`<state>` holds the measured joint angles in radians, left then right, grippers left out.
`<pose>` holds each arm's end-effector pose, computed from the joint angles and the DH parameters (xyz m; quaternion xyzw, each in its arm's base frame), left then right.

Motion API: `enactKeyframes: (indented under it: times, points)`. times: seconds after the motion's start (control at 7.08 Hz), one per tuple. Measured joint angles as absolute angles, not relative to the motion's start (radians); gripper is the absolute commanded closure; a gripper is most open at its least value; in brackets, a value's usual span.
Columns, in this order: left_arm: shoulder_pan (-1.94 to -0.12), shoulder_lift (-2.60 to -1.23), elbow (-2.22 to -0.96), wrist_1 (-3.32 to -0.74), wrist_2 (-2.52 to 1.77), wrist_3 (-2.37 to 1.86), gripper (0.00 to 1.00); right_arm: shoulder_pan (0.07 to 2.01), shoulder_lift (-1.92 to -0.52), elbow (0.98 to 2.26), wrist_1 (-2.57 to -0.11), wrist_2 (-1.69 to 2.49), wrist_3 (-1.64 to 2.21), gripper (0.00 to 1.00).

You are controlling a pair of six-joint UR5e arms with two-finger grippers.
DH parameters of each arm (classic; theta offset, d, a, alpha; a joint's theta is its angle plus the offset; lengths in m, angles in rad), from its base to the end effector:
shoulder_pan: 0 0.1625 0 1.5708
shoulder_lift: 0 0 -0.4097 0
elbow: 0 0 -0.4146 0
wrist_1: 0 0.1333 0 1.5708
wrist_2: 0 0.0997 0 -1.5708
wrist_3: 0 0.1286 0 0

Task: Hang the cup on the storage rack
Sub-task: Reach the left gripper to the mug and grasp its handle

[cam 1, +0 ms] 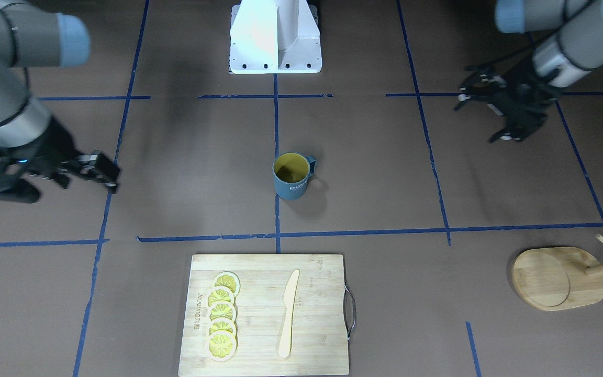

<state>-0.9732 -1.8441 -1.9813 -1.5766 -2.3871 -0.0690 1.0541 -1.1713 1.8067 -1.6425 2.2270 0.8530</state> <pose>0.2851 -0.4893 0.2996 0.1710 0.4545 0.3552 0.7988 -0.2644 -0.5764 0.3267 0.0081 -0.4063 0.0638 0.9115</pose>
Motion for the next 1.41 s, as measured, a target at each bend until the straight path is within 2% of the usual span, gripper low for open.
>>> enactKeyframes:
  times: [0.28, 0.71, 1.41]
  points:
    - [-0.862, -1.911, -1.914, -1.752, -2.287, -0.127, 0.00, 1.204, -1.272, 1.752, -1.640, 2.295, 0.502, 0.00]
    - [-0.711, -2.009, -1.657, -2.177, -2.166, -0.287, 0.00, 1.378, -1.340, 1.646, -1.639, 2.346, 0.158, 0.00]
    - [-0.509, -2.068, -1.591, -2.321, -1.939, -0.417, 0.01, 1.411, -1.357, 1.634, -1.641, 2.347, 0.123, 0.00]
